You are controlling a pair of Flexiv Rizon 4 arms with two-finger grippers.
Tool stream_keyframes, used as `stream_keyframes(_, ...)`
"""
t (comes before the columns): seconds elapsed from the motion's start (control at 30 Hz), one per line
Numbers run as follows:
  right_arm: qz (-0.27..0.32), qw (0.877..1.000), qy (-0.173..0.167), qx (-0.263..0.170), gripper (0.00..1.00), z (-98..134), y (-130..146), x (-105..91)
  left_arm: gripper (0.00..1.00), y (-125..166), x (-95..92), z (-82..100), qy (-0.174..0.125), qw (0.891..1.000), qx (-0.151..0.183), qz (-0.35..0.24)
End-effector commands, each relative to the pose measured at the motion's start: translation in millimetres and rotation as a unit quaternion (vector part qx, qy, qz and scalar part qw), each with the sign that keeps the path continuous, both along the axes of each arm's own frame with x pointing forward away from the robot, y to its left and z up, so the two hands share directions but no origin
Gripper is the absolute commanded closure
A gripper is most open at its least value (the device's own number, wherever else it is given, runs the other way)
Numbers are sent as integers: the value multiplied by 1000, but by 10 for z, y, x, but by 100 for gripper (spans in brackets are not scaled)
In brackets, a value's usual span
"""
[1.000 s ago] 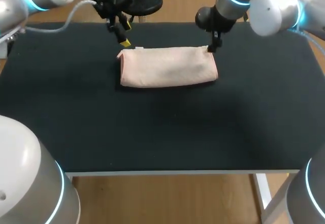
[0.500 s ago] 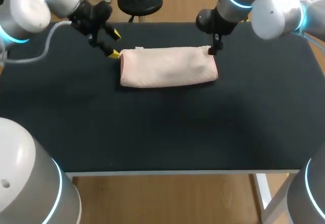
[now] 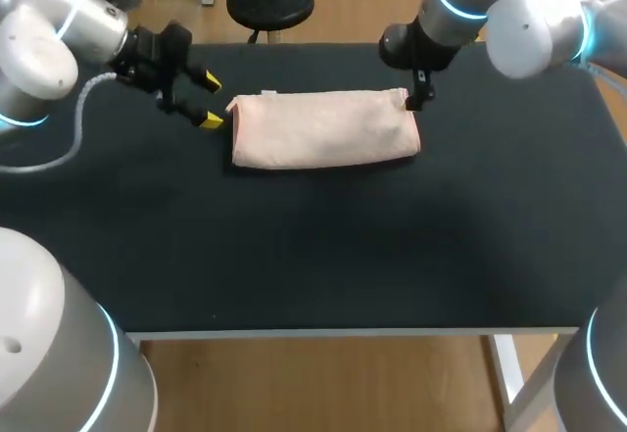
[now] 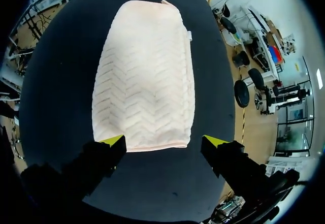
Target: Fold the towel
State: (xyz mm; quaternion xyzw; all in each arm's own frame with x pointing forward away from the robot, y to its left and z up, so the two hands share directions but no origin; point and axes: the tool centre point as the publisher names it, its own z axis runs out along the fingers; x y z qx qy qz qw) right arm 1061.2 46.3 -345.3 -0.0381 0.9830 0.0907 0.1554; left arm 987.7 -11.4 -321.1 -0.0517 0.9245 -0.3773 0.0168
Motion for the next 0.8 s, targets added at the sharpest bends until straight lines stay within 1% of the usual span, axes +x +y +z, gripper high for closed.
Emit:
stream_keyframes(0.03, -2, 1000, 2, -4, 0, 55, -4, -11, 0, -31, 65, 58, 7, 1000, 15, -4)
stream_keyframes(0.53, -2, 1000, 2, -4, 0, 55, -4, -11, 0, -31, 65, 58, 7, 1000, 15, -4)
stream_keyframes(0.6, -31, 999, 15, 39, 0, 129, 34, -11, 0, -31, 65, 58, 7, 1000, 15, -4)
stream_keyframes(0.63, -42, 997, 14, 64, 0, 170, 45, -11, 0, -31, 65, 58, 7, 1000, 15, -4)
stream_keyframes(0.67, -53, 995, 21, 83, 0, 210, 42, -15, 0, -31, 65, 58, 7, 1000, 15, -4)
stream_keyframes(0.7, -67, 992, 19, 101, 0, 250, 34, -15, 0, -31, 65, 58, 7, 1000, 15, -4)
stream_keyframes(0.77, -86, 988, 24, 129, 0, 329, 6, -17, 0, -31, 65, 58, 7, 1000, 15, -4)
stream_keyframes(0.8, -101, 984, 22, 143, 0, 366, -10, -18, 0, -31, 65, 58, 7, 1000, 15, -4)
